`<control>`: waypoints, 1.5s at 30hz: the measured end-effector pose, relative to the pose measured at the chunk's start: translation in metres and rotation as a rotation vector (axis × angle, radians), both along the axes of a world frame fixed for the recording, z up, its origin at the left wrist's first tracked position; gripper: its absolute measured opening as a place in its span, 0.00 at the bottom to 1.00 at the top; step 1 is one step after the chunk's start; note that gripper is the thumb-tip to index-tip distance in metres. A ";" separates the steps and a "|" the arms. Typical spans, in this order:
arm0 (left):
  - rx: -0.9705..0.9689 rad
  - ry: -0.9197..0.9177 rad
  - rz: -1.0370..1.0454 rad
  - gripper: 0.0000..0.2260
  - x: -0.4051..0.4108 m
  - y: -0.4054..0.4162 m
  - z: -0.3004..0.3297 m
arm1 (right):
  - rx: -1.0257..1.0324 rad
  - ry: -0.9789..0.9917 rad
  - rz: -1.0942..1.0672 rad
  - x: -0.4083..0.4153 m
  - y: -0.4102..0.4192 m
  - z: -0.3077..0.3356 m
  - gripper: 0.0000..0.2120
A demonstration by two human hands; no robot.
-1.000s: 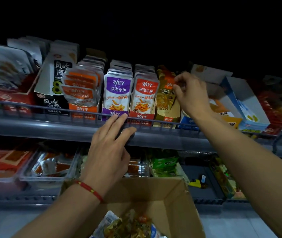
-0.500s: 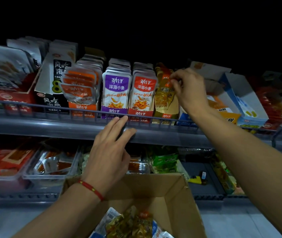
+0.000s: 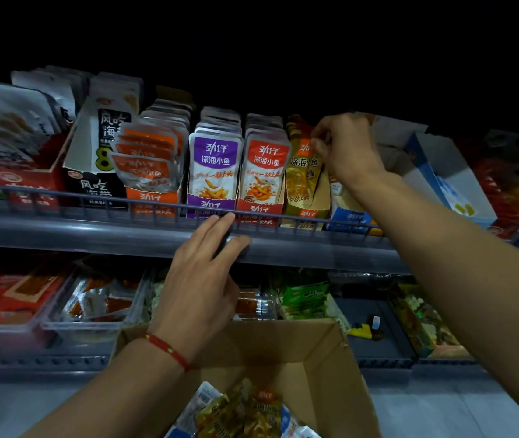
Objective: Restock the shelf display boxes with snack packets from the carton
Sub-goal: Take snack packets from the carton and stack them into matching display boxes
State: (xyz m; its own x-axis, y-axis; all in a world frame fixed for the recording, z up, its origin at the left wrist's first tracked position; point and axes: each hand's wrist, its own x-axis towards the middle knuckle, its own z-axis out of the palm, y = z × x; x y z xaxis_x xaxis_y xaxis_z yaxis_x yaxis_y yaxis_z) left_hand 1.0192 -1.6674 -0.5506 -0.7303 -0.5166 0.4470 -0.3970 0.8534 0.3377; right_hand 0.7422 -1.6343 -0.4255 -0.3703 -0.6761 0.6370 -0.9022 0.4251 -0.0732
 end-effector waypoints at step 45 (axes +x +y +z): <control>0.253 -0.685 -0.250 0.14 0.005 0.039 -0.100 | 0.194 -0.438 0.291 0.082 0.145 -0.093 0.06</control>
State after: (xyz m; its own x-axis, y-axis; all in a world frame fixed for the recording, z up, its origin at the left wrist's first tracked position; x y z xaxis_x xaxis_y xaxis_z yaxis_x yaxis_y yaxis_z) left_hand 1.0243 -1.6282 -0.6511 -0.9099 -0.3258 -0.2569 -0.3932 0.8748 0.2830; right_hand 0.8244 -1.4893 -0.5184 -0.3531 -0.8794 0.3194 -0.8870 0.2061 -0.4131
